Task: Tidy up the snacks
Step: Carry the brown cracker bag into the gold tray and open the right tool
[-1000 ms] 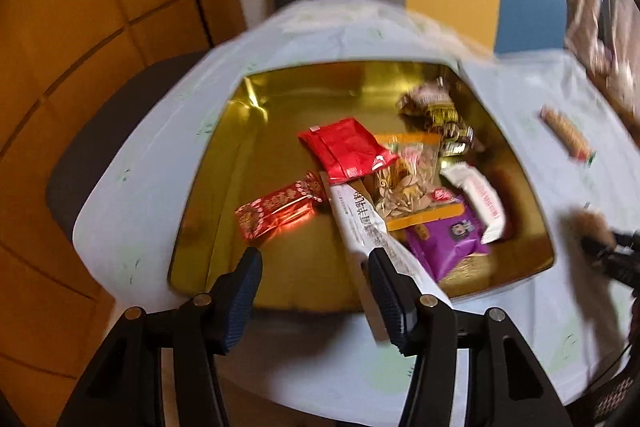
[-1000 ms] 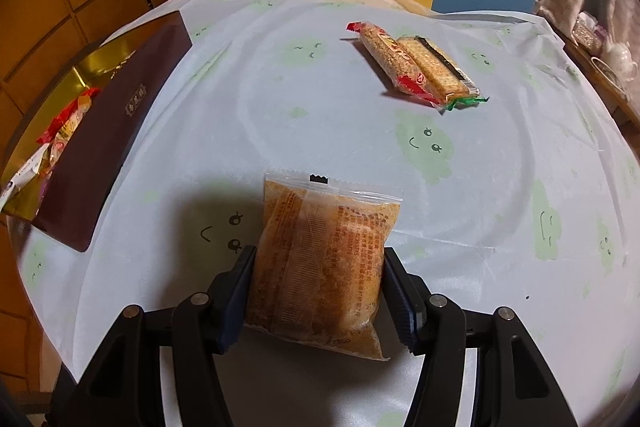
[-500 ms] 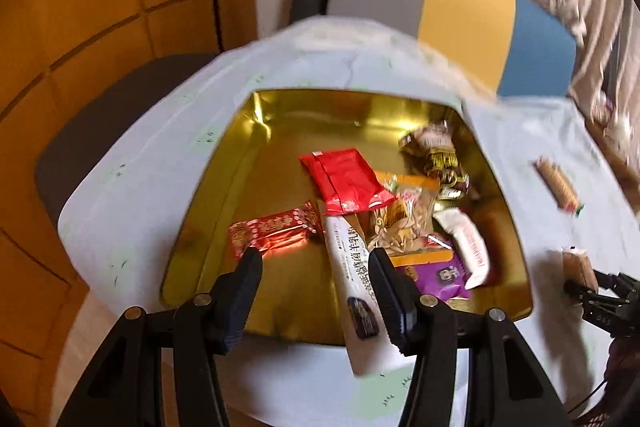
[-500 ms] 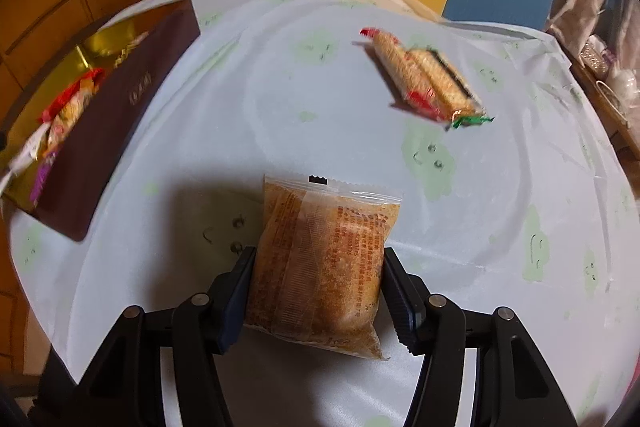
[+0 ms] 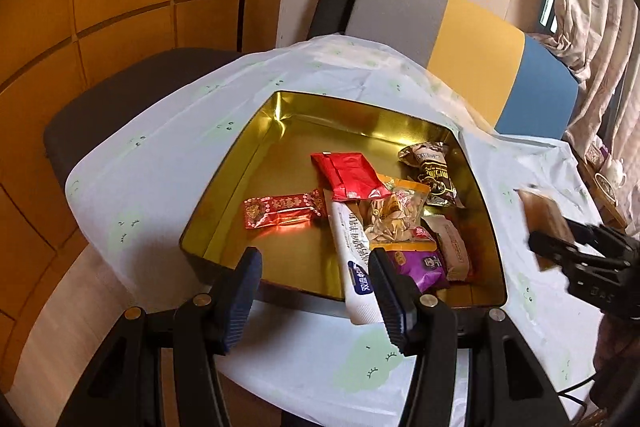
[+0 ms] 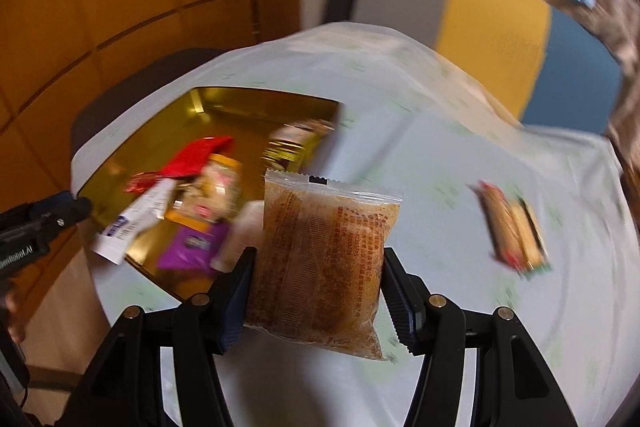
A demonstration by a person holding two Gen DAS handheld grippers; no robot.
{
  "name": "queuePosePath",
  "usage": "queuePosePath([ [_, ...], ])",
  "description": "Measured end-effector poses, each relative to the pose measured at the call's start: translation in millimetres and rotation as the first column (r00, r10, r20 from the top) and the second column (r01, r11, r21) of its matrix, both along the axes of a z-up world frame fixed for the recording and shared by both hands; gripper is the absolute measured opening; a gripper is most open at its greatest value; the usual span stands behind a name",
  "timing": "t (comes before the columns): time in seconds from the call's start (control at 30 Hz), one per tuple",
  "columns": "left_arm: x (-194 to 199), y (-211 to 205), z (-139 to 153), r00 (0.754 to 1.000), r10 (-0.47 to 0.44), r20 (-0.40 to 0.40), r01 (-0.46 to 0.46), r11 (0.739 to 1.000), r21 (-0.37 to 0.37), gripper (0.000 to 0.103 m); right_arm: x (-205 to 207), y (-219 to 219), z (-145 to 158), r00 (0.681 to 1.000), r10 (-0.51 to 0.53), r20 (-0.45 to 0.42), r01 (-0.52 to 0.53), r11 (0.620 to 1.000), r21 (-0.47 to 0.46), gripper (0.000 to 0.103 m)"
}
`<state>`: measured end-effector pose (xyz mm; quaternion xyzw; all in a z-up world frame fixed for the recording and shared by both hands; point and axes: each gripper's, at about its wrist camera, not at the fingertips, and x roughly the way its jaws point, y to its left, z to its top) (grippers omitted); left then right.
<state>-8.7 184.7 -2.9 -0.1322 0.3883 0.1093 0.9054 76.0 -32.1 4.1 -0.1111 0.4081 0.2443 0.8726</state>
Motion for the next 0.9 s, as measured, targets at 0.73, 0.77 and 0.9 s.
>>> queuePosePath([
  [0.73, -12.3, 18.1, -9.6, 0.999, 0.050, -0.016, -0.051, 0.998, -0.043, 0.056, 41.7, 127.9, -44.5, 0.983, 0.181, -0.040, -0.186, 0.970, -0.157, 0.061],
  [0.77, -12.9, 18.7, -9.7, 0.999, 0.052, -0.015, -0.053, 0.998, -0.042, 0.056, 40.7, 128.1, -45.1, 0.982, 0.187, -0.041, -0.191, 0.970, -0.150, 0.061],
  [0.9, -14.9, 19.1, -10.1, 0.998, 0.058, -0.019, -0.059, 0.997, -0.043, 0.056, 36.2, 125.9, -44.6, 0.979, 0.199, -0.037, -0.202, 0.970, -0.135, 0.062],
])
